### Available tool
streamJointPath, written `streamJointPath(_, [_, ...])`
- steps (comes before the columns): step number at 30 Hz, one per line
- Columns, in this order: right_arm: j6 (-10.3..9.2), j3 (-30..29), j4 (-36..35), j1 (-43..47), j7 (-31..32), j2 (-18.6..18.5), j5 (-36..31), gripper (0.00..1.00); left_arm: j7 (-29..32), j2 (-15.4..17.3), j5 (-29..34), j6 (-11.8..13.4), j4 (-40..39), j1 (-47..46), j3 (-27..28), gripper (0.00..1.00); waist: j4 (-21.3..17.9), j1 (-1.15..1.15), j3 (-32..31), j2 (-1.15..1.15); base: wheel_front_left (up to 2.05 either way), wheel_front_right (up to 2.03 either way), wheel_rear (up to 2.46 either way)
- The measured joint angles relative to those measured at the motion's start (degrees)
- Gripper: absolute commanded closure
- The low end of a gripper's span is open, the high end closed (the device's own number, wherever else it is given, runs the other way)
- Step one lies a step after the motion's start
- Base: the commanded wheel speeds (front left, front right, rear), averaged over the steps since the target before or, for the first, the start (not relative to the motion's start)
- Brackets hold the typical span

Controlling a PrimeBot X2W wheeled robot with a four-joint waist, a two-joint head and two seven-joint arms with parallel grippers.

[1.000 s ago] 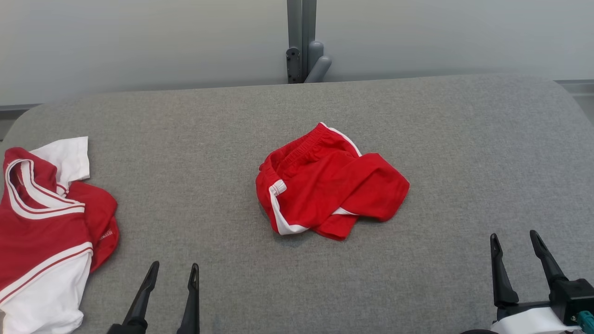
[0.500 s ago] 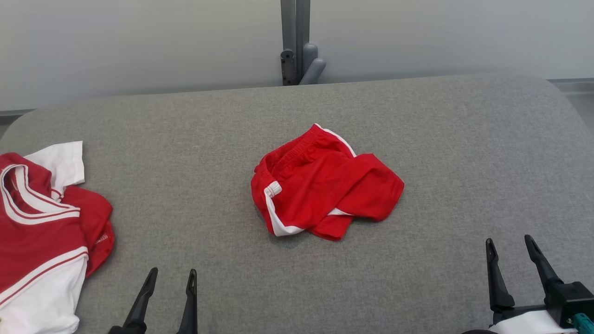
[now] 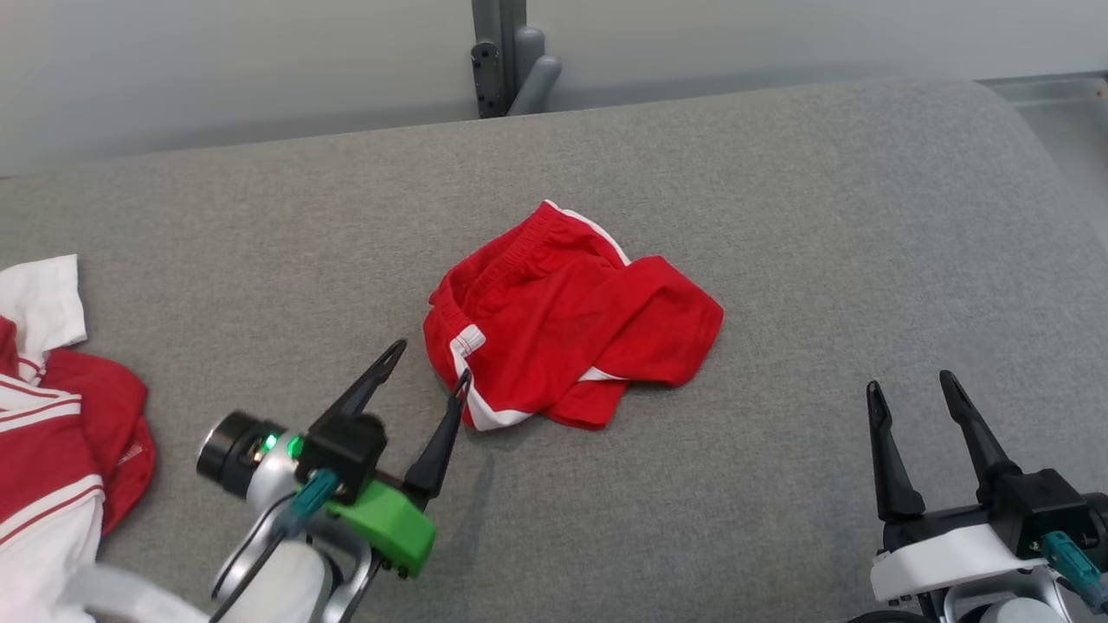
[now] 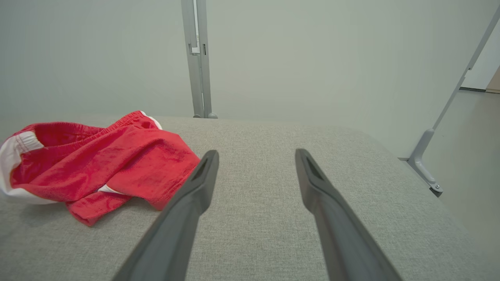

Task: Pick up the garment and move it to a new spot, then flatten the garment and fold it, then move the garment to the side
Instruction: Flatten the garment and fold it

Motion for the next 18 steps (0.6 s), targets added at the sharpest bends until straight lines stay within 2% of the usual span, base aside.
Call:
streamJointPath(3, [0.00, 0.09, 0.14, -0.06, 0.00, 0.55, 0.80, 0.00, 9.06, 4.87, -2.53, 0.00, 1.22, -10.09, -8.92, 0.00, -1.24, 0.00, 1.43, 0.00, 0.00, 0.00, 0.00])
streamJointPath(6, [-0.01, 0.59, 0.68, -0.10, 0.00, 0.74, 1.31, 0.00, 19.08, 8.29, -6.26, -0.09, 2.58, -19.86, -18.80, 0.00, -2.18, 0.00, 2.86, 0.00, 0.00, 0.00, 0.00])
streamJointPath(9, [0.00, 1.19, 0.91, -1.28, 0.00, 0.87, 1.68, 0.00, 26.51, 11.13, -9.93, -0.10, 4.23, -29.56, -28.53, 0.00, -2.96, 0.00, 4.34, 0.00, 0.00, 0.00, 0.00])
streamJointPath(14, [0.00, 2.07, 0.94, -2.17, 0.00, 0.92, 3.53, 0.00, 34.57, 12.68, -17.48, -0.16, 7.88, -40.86, -41.23, 0.00, -4.38, 0.00, 6.42, 0.00, 0.00, 0.00, 0.00])
streamJointPath(18, [0.00, 3.08, 1.31, -2.88, 0.00, 0.97, 3.60, 0.00, 37.97, 15.73, -23.56, -0.16, 11.55, -45.48, -46.87, 0.00, -5.83, 0.00, 7.36, 0.00, 0.00, 0.00, 0.00])
